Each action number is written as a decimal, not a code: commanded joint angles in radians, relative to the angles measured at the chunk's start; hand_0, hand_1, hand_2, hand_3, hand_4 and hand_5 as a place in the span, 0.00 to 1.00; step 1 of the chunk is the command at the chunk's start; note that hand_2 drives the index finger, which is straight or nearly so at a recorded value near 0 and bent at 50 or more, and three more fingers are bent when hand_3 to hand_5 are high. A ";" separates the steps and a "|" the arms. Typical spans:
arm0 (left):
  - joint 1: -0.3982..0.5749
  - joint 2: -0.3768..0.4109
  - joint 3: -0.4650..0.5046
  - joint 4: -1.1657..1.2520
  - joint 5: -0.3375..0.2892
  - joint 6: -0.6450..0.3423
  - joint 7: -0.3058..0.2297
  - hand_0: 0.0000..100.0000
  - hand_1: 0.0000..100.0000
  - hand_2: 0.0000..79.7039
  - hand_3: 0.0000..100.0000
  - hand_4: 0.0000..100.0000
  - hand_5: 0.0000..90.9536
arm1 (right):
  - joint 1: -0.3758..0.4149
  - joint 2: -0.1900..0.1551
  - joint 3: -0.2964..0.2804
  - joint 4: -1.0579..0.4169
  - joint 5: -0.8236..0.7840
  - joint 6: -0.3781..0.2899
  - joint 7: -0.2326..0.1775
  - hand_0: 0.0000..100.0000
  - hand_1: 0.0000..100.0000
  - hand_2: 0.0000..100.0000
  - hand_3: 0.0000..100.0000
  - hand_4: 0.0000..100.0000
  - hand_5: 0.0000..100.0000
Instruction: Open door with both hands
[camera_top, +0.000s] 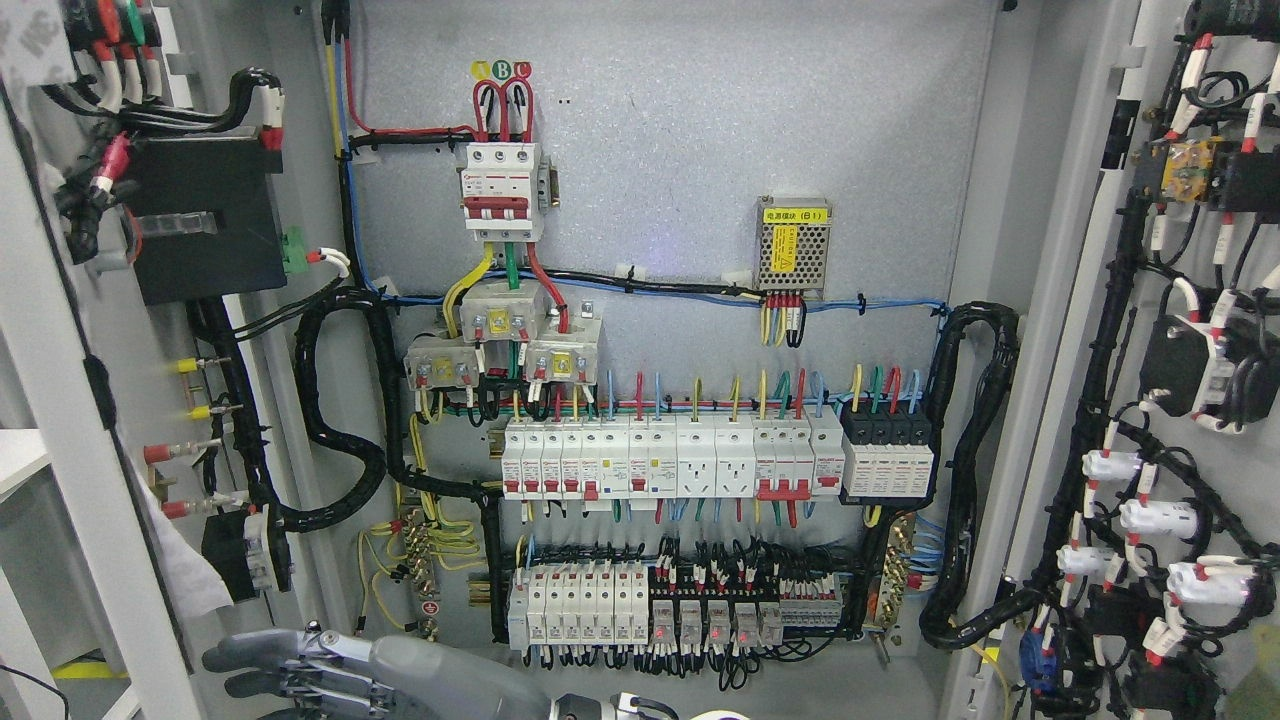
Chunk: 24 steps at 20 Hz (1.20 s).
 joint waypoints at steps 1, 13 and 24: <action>0.001 0.002 0.000 -0.001 0.000 0.001 0.000 0.29 0.00 0.04 0.03 0.03 0.00 | -0.022 0.000 0.061 0.005 0.000 0.001 -0.001 0.22 0.00 0.00 0.00 0.00 0.00; 0.000 0.000 0.000 -0.001 0.000 0.001 0.000 0.29 0.00 0.04 0.03 0.03 0.00 | -0.088 0.000 0.095 0.037 -0.059 0.000 -0.067 0.22 0.00 0.00 0.00 0.00 0.00; 0.003 0.002 0.000 -0.001 0.000 -0.001 0.000 0.29 0.00 0.04 0.03 0.03 0.00 | -0.141 0.000 0.188 0.056 -0.114 0.000 -0.081 0.22 0.00 0.00 0.00 0.00 0.00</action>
